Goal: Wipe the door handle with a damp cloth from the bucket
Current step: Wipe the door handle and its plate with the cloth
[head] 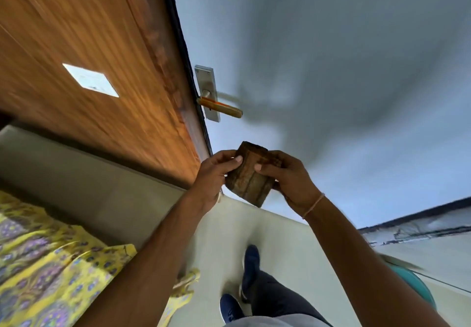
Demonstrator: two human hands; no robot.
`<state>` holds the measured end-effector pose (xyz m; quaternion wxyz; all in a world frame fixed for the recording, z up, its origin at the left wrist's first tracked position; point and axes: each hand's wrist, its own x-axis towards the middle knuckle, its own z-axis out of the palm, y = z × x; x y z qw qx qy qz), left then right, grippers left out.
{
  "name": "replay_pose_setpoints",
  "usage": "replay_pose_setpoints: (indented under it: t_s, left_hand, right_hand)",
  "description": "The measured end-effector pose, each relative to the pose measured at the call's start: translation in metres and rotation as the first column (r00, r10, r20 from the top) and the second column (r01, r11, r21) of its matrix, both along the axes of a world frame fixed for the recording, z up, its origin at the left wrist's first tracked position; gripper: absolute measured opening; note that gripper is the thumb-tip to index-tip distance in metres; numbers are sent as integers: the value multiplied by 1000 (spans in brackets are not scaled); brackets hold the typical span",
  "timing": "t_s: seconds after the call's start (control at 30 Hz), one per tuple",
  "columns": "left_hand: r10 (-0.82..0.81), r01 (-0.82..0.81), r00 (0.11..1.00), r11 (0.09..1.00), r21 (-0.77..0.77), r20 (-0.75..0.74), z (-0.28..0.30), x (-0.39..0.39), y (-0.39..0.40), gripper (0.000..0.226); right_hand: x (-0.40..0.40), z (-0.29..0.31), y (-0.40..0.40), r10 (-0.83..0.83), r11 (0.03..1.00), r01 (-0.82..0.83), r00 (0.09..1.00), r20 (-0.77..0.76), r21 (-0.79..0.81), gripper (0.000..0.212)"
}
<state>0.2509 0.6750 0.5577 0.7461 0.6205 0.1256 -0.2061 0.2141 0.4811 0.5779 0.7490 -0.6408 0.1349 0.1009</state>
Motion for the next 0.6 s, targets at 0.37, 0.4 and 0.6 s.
replay_pose_setpoints:
  t_s: [0.37, 0.4, 0.6]
  left_hand:
    - [-59, 67, 995, 993, 99, -75, 16, 106, 23, 29]
    - [-50, 57, 996, 994, 98, -78, 17, 112, 27, 29]
    - [-215, 220, 975, 969, 113, -55, 20, 136, 47, 14]
  right_hand:
    - [87, -35, 43, 398, 554, 184, 798, 452, -812, 61]
    - [89, -35, 45, 373, 585, 149, 824, 427, -798, 72]
    - [90, -34, 65, 160, 773, 131, 906, 391, -620, 70]
